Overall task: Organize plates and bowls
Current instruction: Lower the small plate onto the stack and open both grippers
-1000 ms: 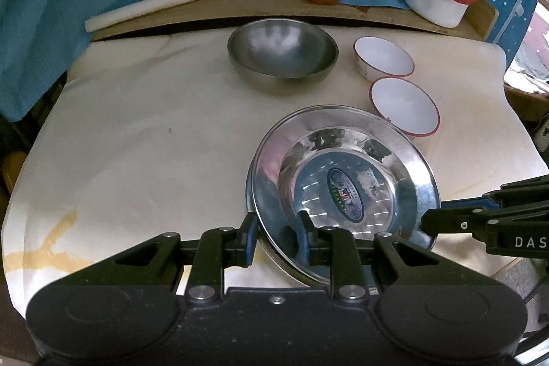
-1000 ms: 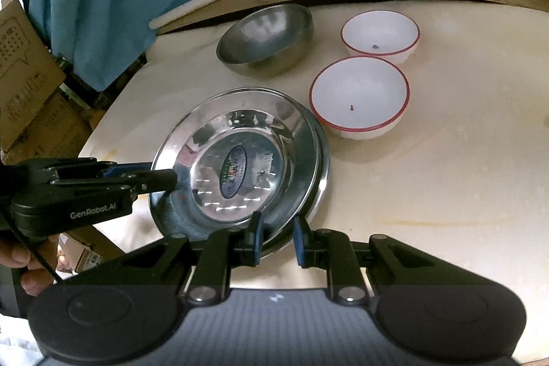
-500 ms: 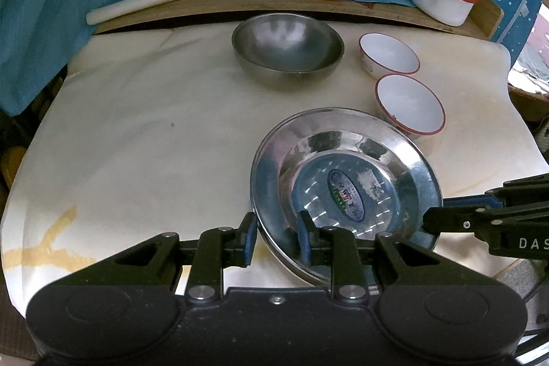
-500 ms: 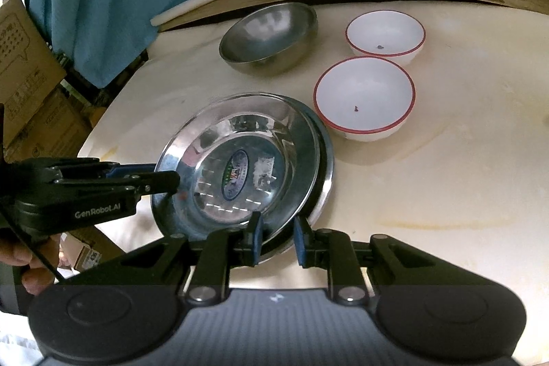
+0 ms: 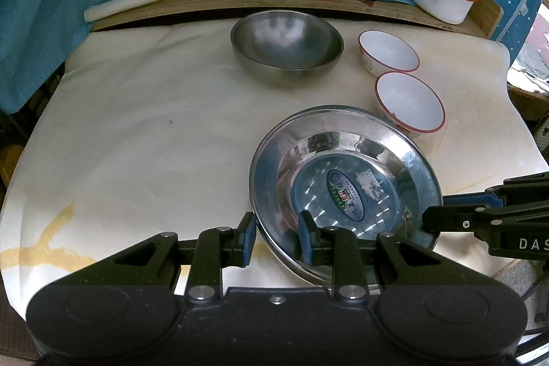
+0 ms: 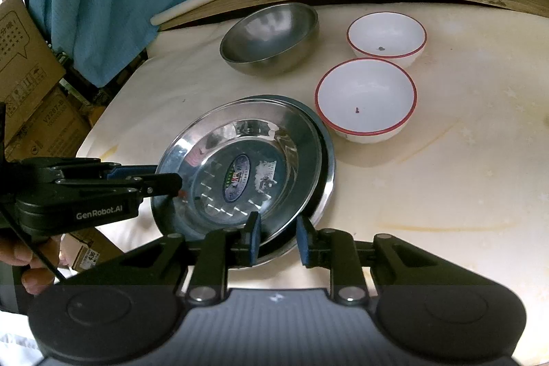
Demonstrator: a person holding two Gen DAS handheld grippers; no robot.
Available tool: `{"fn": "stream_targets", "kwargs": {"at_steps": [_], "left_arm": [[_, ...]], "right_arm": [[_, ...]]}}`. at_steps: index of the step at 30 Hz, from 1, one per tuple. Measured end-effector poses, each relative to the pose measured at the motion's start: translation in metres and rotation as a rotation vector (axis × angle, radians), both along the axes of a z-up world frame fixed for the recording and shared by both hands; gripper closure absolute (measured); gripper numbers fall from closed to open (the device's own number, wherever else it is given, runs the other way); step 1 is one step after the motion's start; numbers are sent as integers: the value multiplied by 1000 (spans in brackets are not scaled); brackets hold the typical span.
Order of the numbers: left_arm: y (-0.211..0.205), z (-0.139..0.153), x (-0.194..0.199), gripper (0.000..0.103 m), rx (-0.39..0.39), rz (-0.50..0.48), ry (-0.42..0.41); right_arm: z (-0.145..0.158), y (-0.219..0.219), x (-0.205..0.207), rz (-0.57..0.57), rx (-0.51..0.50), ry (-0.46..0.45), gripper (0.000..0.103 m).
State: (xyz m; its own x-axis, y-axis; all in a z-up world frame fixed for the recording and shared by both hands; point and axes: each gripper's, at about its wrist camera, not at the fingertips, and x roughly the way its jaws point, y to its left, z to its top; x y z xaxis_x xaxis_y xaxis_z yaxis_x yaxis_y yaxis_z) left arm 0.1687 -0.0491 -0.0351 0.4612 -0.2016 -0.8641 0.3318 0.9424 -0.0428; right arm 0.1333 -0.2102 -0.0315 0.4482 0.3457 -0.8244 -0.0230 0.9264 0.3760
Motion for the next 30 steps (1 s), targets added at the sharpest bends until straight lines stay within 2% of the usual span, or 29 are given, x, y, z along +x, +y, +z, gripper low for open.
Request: {"fn": "stream_targets", "kwargs": {"at_steps": [11,15,18,20,23,25,26,30], "left_arm": [[-3,-1,-2,73,10,16,-3],[-2,2,-4,68,7,38,-15],[1,6,-6,56,7,70,-29],[3,10,-6,41,3,99,-47],[5,14,-6,22,5,156,-73],[5,16,-5,12,13,200,-87],[5,17,-4,6,21,225,-93],[4,20,-1,4,63,310,-120]], "right_arm": [[0,0,0,2,1,-2,72],[1,-1,2,13,3,-10,65],[2,-3,3,21,3,-20,54],[4,-6,4,25,4,-30,48],[6,-13,5,32,4,-47,34],[7,-19,6,33,3,-58,14],[8,-22,6,32,3,-65,9],[8,-36,8,39,7,-74,0]]}}
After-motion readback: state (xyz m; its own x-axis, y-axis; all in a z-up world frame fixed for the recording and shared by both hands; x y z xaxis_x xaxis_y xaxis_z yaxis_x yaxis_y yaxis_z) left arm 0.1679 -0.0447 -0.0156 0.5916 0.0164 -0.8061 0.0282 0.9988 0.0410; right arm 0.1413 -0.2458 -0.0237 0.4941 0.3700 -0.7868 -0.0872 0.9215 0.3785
